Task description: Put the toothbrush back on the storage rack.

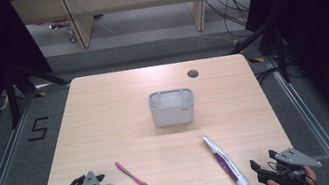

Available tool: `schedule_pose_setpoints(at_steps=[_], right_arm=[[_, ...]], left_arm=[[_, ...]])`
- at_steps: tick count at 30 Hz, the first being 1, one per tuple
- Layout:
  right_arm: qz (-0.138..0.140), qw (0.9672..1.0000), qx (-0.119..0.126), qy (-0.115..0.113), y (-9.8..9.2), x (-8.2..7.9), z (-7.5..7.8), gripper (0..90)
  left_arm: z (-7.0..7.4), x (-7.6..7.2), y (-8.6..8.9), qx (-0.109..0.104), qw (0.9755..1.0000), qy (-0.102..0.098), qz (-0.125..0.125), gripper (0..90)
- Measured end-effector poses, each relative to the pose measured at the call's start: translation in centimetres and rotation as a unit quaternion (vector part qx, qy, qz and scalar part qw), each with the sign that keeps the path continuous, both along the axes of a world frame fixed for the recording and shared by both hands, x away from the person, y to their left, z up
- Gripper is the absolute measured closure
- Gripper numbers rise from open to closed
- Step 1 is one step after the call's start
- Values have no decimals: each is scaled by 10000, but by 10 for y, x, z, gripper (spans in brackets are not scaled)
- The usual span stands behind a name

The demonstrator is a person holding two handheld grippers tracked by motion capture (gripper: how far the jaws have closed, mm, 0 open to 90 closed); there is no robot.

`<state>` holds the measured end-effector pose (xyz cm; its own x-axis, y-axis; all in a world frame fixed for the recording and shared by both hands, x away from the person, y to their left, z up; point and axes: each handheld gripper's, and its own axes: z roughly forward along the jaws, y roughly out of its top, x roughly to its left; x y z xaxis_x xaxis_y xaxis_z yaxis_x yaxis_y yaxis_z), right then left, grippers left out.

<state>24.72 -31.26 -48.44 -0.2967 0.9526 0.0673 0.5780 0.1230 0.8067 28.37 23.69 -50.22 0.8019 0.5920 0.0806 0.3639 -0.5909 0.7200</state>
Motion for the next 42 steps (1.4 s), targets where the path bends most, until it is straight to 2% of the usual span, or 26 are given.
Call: schedule_pose_setpoints(at_steps=[2,4,5,6,7,8,10,11,12,13,14,17,18,19,21,22,24,25,29,30,31,32,35,37,38,42], right_arm=[[5,9997,-246,-76,-1,2,-2,250],[-37,10000,-36,49,2,0,-2,255],[-21,10000,20,49,3,0,-2,258],[85,9997,-193,-89,0,1,-2,259],[102,9996,-249,-108,0,2,-2,259],[114,9996,-231,-89,0,2,-2,262],[113,9996,-249,-103,0,2,-2,265],[108,9994,-287,-146,-1,2,-3,265],[108,9994,-287,-146,-1,2,-3,265],[94,9996,-263,-106,-1,2,-2,265],[98,9997,-223,-96,0,2,-3,265],[110,9997,-211,-111,0,2,-3,265],[110,9996,-248,-123,0,3,-4,264],[134,9996,-235,-112,0,3,-4,264],[155,9995,-244,-122,-1,2,-3,265],[171,9996,-198,-66,1,2,-3,264],[166,9998,-141,-43,1,2,-3,265],[169,9997,-178,-78,1,3,-3,266],[178,9997,-162,-74,1,3,-4,271],[184,9997,-157,-80,1,3,-4,272],[97,9999,-73,-13,3,2,-3,272],[200,9994,-237,-156,0,4,-3,271],[200,9994,-231,-149,0,4,-4,271],[206,9994,-227,-150,0,4,-4,271],[209,9994,-223,-153,0,4,-4,271],[211,9994,-240,-166,0,4,-4,271]], left_arm=[[0,0,0,24,10000,-18,-44,153],[0,0,0,39,10000,-15,-61,152],[0,0,0,-29,9999,-82,-81,150],[0,0,0,-8,9999,-98,-109,149],[0,0,-1,-46,9998,-134,-111,149],[1,0,-2,-4,9997,-119,-208,149],[1,0,-3,-43,9996,-160,-233,149],[3,1,-4,64,9992,-217,-324,149],[3,1,-4,64,9992,-217,-324,149],[5,2,-6,120,9987,-256,-433,149],[5,2,-8,67,9987,-229,-457,149],[7,3,-11,91,9983,-208,-535,149],[10,5,-13,265,9974,-270,-611,149],[10,6,-18,197,9973,-254,-665,149],[12,6,-20,270,9969,-267,-692,149],[13,8,-23,390,9956,-267,-812,149],[13,8,-26,334,9957,-268,-822,149],[14,11,-28,529,9940,-276,-914,150],[15,14,-31,656,9926,-276,-984,150],[14,15,-32,574,9932,-252,-982,150],[15,16,-32,658,9925,-277,-994,150],[15,17,-33,635,9923,-237,-1041,151],[16,19,-34,708,9911,-280,-1090,153],[17,19,-34,732,9911,-241,-1087,153],[16,19,-34,659,9917,-217,-1083,154],[17,19,-34,757,9909,-224,-1093,156]])
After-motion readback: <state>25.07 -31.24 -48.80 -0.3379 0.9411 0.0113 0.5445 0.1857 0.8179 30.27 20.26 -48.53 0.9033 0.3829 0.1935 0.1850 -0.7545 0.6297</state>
